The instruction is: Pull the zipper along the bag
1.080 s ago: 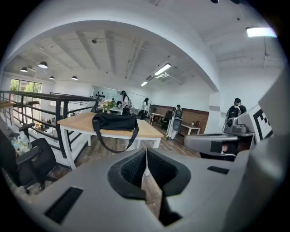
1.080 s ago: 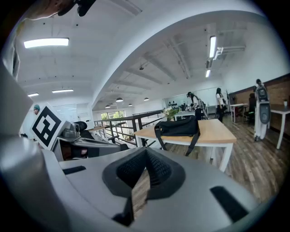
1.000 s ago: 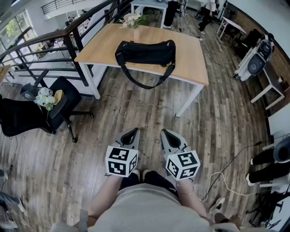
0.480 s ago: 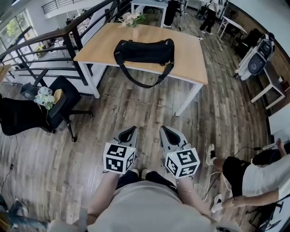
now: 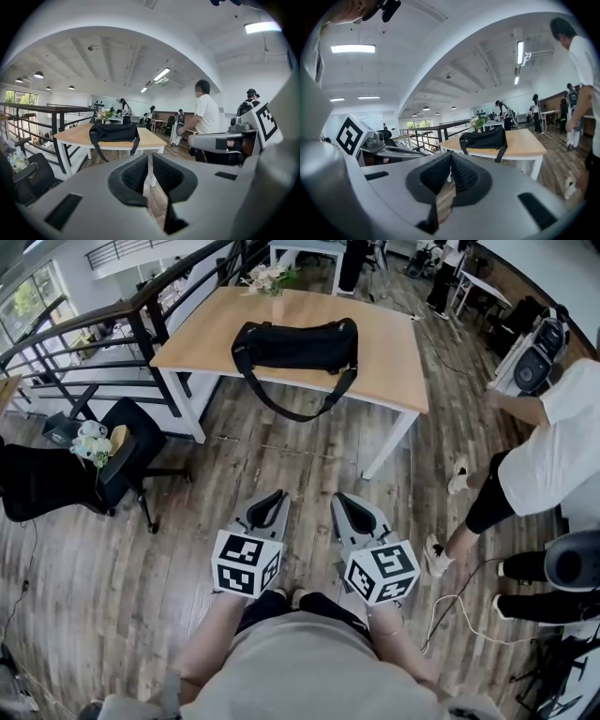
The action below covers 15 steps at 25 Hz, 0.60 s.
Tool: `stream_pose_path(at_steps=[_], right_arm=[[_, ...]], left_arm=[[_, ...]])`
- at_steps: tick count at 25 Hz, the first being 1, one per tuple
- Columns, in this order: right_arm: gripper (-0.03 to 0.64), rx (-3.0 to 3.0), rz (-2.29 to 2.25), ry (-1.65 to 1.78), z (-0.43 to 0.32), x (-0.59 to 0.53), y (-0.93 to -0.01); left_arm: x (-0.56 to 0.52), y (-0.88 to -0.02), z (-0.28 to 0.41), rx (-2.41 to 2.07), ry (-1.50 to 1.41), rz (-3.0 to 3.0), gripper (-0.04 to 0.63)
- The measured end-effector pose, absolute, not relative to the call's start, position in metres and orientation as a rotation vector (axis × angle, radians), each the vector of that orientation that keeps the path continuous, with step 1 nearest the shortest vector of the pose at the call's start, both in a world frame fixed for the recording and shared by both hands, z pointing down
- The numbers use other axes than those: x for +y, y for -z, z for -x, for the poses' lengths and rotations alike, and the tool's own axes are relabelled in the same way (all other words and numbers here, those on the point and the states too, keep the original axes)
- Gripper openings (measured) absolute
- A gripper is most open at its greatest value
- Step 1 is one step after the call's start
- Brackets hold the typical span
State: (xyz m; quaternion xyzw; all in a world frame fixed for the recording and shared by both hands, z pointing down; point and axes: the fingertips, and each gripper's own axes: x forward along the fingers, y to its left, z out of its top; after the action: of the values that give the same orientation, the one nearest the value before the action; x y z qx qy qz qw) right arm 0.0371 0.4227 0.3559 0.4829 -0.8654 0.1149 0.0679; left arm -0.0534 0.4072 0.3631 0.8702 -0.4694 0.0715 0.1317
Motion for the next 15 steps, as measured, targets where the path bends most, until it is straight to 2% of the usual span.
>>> stream_pose_path(at_steps=[3, 5, 8, 12, 15], right_arm=[[0.008, -2.619, -1.429, -0.342, -0.039, 0.423, -0.356], [0.050, -2.632, -1.407, -0.342, -0.041, 0.420, -0.355], [0.049, -2.652, -1.384, -0.334, -0.047, 0.415, -0.358], [0.058, -2.655, -1.363, -0.342, -0.052, 0.408, -0.363], [0.069, -2.644, -1.354, -0.352, -0.058, 0.404, -0.368]], left_arm=[[0.407, -0.361, 0.046, -1.362, -0.201, -2.530, 0.023], [0.404, -0.360, 0.041, -1.367, -0.200, -2.529, 0.023], [0.399, -0.361, 0.033, -1.389, -0.196, -2.516, 0.024], [0.394, -0.365, 0.029, -1.413, -0.187, -2.496, 0.089], [0.391, -0.368, 0.027, -1.435, -0.187, -2.476, 0.089]])
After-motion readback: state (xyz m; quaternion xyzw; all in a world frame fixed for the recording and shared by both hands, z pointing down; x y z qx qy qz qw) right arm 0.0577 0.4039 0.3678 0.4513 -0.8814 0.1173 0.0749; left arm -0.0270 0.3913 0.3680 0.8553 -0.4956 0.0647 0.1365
